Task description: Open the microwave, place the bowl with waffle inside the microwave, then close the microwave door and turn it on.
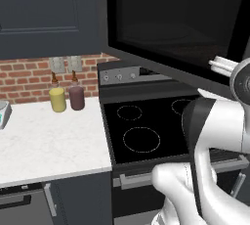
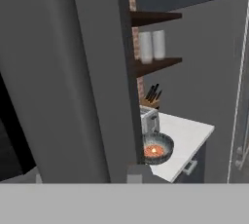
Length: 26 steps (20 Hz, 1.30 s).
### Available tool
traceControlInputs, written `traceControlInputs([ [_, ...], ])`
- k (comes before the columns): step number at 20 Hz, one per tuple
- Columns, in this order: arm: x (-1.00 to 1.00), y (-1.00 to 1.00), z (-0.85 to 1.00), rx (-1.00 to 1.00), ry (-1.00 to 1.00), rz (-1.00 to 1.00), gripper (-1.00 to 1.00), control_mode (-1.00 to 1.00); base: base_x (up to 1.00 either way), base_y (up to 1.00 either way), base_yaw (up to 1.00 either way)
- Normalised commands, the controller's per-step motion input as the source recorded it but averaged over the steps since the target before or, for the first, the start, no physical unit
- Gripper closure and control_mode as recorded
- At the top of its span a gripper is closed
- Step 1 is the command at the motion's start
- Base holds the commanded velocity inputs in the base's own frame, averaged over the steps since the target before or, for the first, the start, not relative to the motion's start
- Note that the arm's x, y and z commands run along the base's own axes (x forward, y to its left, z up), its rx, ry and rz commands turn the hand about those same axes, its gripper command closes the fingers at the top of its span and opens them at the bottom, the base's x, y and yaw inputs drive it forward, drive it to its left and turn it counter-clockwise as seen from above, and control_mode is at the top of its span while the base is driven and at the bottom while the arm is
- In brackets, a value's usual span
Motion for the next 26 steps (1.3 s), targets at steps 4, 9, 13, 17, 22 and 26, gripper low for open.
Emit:
traceControlInputs([
  [4,-0.64,0.58,-0.28,-0.01,0.00,0.23,1.00,-1.00,0.00,0.00,0.00],
  [9,-0.43,0.60,-0.06,-0.07,0.01,0.01,1.00,-1.00,0.00,0.00,0.00],
  [13,-0.24,0.56,-0.04,-0.03,0.03,0.00,1.00,-1.00,0.00,0.00,0.00],
  [17,-0.14,0.57,-0.11,-0.02,0.05,0.00,-1.00,-1.00,0.00,0.00,0.00],
  [22,-0.03,0.54,-0.09,-0.01,0.00,0.00,-1.00,-1.00,0.00,0.00,0.00],
  [26,0.00,0.49,0.00,0.00,-0.01,0.00,-1.00,-1.00,0.00,0.00,0.00],
])
